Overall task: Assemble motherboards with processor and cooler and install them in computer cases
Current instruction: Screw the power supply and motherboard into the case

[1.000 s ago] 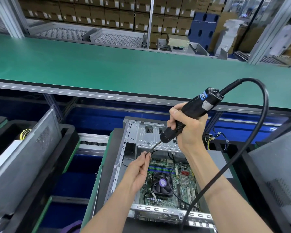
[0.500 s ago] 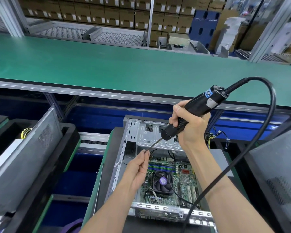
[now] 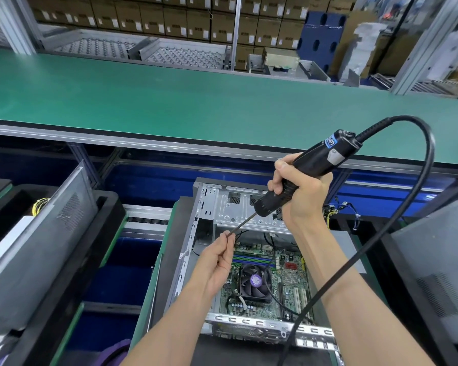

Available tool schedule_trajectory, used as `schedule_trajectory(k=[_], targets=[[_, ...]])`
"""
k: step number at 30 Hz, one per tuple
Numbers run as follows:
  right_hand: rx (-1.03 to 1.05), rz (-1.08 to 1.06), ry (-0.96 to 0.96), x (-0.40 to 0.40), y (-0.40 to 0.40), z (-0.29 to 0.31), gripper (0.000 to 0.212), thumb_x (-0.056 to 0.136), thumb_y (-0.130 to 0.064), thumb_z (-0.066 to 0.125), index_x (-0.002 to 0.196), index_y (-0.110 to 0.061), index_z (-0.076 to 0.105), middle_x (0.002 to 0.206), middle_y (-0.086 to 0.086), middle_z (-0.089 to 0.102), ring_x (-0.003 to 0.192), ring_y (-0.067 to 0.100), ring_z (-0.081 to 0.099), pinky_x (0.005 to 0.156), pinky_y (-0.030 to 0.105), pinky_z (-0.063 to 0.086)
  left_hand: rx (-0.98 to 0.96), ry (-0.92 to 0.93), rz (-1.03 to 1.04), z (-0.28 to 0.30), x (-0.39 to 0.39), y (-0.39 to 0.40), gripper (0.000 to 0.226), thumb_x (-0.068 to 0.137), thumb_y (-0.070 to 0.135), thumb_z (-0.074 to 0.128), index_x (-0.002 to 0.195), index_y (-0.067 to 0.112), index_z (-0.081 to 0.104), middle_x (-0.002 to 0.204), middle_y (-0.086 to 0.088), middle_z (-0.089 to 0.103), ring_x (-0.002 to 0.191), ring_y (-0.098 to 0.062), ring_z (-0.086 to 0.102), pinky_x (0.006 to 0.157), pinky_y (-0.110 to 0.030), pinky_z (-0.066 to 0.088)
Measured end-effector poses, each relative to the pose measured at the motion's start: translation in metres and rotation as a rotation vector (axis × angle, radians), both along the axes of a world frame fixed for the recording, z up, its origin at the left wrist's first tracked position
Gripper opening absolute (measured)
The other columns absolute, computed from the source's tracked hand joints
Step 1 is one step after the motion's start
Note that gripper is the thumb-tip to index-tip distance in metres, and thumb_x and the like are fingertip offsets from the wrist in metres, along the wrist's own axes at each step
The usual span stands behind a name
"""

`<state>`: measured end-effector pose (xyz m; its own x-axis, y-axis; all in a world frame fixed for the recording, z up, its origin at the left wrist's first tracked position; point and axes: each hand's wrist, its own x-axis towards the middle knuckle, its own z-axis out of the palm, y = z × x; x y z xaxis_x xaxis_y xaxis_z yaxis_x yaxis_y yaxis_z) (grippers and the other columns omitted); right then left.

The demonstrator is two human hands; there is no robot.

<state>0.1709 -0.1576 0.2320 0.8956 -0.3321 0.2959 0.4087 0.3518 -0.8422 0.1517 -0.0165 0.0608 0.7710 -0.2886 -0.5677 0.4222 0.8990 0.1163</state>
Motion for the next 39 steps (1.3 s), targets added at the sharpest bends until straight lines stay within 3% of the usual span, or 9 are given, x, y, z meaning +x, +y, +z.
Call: schedule_trajectory(k=[15,19,22,26,31,36,39], targets=[[0.029,-0.051,-0.001,-0.004,0.000,0.003,0.020,0.077,0.001,0.067,0.063,-0.014,0.067,0.053,0.009,0.052,0.041,0.021,0.040,0.054,0.032,0.042,-0.033,0.000,0.018,0.005,-0.004,0.000,0.032,0.072,-0.005,0.068,0.104,-0.011,0.067,0.098,-0.025,0.073,0.086,-0.026,0.076,0.062,-0.026,0.062],[0.000,-0.042,0.000,-0.002,0.000,0.008,0.009,0.078,-0.001,0.068,0.085,-0.006,0.070,0.061,0.010,0.059,0.047,0.022,0.048,0.059,0.032,0.045,-0.050,0.018,0.024,0.003,-0.003,0.000,0.032,0.072,-0.003,0.070,0.103,-0.011,0.067,0.097,-0.024,0.073,0.086,-0.025,0.076,0.061,-0.026,0.062],[0.009,0.030,-0.094,0.005,-0.009,0.020,0.023,0.077,-0.002,0.069,0.099,-0.004,0.068,0.072,0.015,0.064,0.054,0.026,0.056,0.064,0.033,0.050,-0.107,0.030,0.065,0.003,-0.002,0.002,0.032,0.072,-0.002,0.070,0.104,-0.010,0.068,0.097,-0.023,0.073,0.084,-0.025,0.076,0.062,-0.026,0.062],[-0.082,0.219,-0.158,0.009,-0.009,0.034,0.011,0.075,-0.003,0.069,0.085,-0.008,0.069,0.073,0.017,0.067,0.053,0.028,0.058,0.061,0.034,0.050,-0.138,0.018,0.082,0.003,-0.001,0.005,0.031,0.074,-0.003,0.069,0.103,-0.011,0.068,0.100,-0.023,0.072,0.084,-0.024,0.076,0.062,-0.026,0.062],[-0.118,0.377,-0.091,0.012,-0.009,0.035,0.008,0.070,-0.003,0.068,0.077,-0.006,0.069,0.077,0.018,0.069,0.055,0.029,0.061,0.064,0.033,0.053,-0.160,0.014,0.109,0.000,0.003,0.008,0.030,0.077,-0.002,0.068,0.106,-0.009,0.069,0.102,-0.021,0.071,0.086,-0.022,0.076,0.062,-0.025,0.062],[-0.048,0.286,-0.083,0.013,-0.011,0.035,0.015,0.071,0.005,0.063,0.064,-0.008,0.062,0.063,0.016,0.060,0.045,0.023,0.046,0.056,0.031,0.044,-0.141,-0.038,0.080,-0.004,0.006,0.010,0.042,0.077,-0.004,0.069,0.119,-0.009,0.062,0.115,-0.027,0.069,0.100,-0.031,0.073,0.068,-0.031,0.063],[-0.037,0.192,-0.094,0.013,-0.017,0.036,0.020,0.071,0.004,0.066,0.060,-0.012,0.062,0.059,0.014,0.057,0.044,0.022,0.045,0.054,0.031,0.040,-0.010,-0.036,0.001,-0.007,0.008,0.013,0.039,0.085,0.001,0.068,0.121,-0.010,0.058,0.121,-0.031,0.066,0.106,-0.038,0.070,0.068,-0.036,0.063]])
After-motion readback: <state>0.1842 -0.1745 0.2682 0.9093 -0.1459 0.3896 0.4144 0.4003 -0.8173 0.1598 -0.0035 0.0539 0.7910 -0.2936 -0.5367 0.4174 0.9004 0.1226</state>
